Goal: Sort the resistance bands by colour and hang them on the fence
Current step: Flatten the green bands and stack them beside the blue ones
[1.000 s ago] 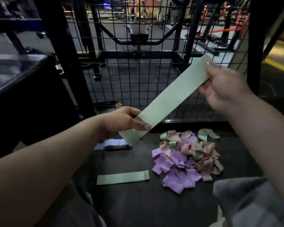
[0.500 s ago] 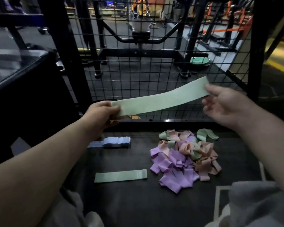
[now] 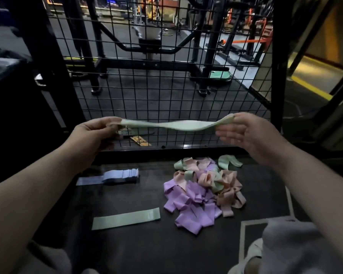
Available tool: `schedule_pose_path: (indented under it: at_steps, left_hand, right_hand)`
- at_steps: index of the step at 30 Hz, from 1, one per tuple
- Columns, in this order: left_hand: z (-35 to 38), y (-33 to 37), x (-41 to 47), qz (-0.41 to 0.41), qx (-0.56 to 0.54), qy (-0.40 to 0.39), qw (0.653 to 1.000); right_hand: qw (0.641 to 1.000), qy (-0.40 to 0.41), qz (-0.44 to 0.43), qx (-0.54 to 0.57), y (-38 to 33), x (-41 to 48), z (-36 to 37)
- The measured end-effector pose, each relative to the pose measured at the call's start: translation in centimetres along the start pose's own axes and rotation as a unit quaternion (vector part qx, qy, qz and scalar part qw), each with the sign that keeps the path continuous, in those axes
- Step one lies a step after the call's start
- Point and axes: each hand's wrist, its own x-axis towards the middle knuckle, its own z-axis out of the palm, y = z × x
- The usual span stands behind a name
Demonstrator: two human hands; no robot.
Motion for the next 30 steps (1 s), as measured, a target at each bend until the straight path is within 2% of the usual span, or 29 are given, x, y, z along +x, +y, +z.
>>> schedule_pose_path:
  at_steps: [6,10,13,16,18,20,22,25,27,30]
  left_hand:
    - [0.3,0.8,-0.2,-0.018,-0.078,-0.049,0.996]
    - [0.2,0.2,0.3,-0.009,-0.052,-0.022,0.998]
    - [-0.1,-0.3,0.5,-0.006,-0.027,-0.002,1.0]
    - [-0.8,-0.8,0.9,-0.025,-0.019,0.042,0.999]
    - [-1.9,-1.8,1.4,-0.061,0.023,0.062,0.996]
    - [-3.3,-3.1,1.6,-0.132,0.112,0.048,0.984]
    - [-4.8,-4.1,1.7,-0.199,0.208,0.0,0.958]
    - [-7.2,-4.8,3.1,-0.248,0.312,-0.034,0.917]
    - [-8.4,-5.8,4.1,-0.276,0.343,-0.043,0.897]
    - [-9.8,-8.9,4.7,-0.331,0.333,-0.052,0.881]
  right_hand:
    - [0.996,0.067,-0.049,-0.034,1.3,0.1,0.0]
    - [0.995,0.076,-0.06,-0.029,1.5,0.2,0.1]
    - [0.994,0.087,-0.032,-0.064,2.0,0.3,0.3]
    - [0.992,0.068,0.0,-0.11,3.8,0.5,1.4]
    - [0.987,0.054,0.018,-0.15,5.5,1.0,2.6]
    - [0.987,0.042,0.051,-0.147,7.5,1.7,4.0]
    - [0.986,0.031,0.094,-0.133,9.9,2.5,5.5]
    - [0.979,0.006,0.145,-0.145,14.2,4.1,7.3]
    - [0.977,0.003,0.158,-0.141,18.0,5.6,8.5]
    - [0.968,0.008,0.18,-0.173,23.9,7.1,10.6]
